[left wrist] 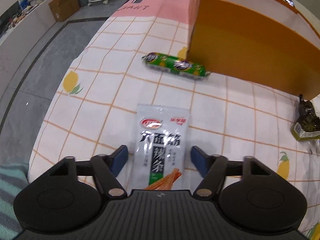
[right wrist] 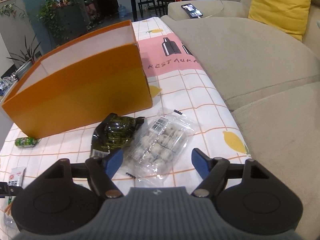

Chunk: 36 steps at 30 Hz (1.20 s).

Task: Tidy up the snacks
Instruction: 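Grasp the white spicy-strip bag with the left tool while the right tool grasps the clear pastry pack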

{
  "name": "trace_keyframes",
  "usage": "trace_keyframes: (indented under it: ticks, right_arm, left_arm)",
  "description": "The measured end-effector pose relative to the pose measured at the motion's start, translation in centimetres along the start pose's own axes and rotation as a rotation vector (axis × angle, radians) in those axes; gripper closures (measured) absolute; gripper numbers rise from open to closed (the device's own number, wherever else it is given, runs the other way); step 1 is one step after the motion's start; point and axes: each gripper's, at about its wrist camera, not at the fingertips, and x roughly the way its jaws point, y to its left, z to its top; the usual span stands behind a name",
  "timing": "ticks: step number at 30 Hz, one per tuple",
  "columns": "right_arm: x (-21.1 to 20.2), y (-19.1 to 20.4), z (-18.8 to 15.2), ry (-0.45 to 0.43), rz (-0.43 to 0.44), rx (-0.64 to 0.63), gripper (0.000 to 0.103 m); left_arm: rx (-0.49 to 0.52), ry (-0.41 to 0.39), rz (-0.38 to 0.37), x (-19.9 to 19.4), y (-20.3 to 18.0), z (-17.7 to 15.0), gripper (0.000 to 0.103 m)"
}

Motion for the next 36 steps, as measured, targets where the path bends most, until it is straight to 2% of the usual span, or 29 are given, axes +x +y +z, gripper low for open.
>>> trace_keyframes:
  ticks: [1, 2, 8, 11, 15, 19, 27, 29, 32, 36]
  right_arm:
    - [0.2, 0.0, 0.1, 0.001, 0.000, -0.003, 0.030]
    - [0.5, 0.1, 0.2, 0.001, -0.002, -0.006, 0.030]
    - [1.9, 0.1, 0.8, 0.018, -0.025, 0.001, 0.030]
    - [2.5, 0.3, 1.0, 0.031, -0.034, -0.009, 0.030]
    - [2.2, 0.8, 0.7, 0.035, -0.022, -0.066, 0.038]
    - [1.3, 1.5, 0.0, 0.060, 0.008, -0.130, 0.041]
    - [-2.0, 3.4, -3.2, 0.168, 0.127, -0.279, 0.041]
    - [-2.5, 3.8, -3.7, 0.186, 0.150, -0.292, 0.041]
    - [-3.3, 3.9, -4.3, 0.196, 0.166, -0.282, 0.039]
    - [-2.8, 3.3, -3.8, 0.173, 0.132, -0.158, 0.034]
  left_arm:
    - [0.013, -0.003, -0.003, -0.1, -0.3, 0.1, 0.039]
    - [0.021, -0.002, -0.014, -0.1, -0.6, 0.2, 0.040]
    - [0.081, -0.001, -0.057, -0.1, -3.1, 0.4, 0.041]
    - [0.100, -0.004, -0.055, 0.0, -4.2, 0.4, 0.041]
    - [0.118, -0.013, -0.061, -0.2, -4.9, 0.3, 0.041]
    - [0.127, -0.009, -0.079, -0.2, -4.8, 0.1, 0.040]
    - [0.175, 0.018, -0.096, -0.2, -4.5, -0.3, 0.027]
    - [0.222, 0.021, -0.063, -0.3, -4.6, -0.5, 0.026]
    - [0.283, -0.004, -0.030, -0.6, -4.8, -0.8, 0.018]
    - [0.280, 0.005, -0.072, -0.2, -4.8, -1.0, 0.016]
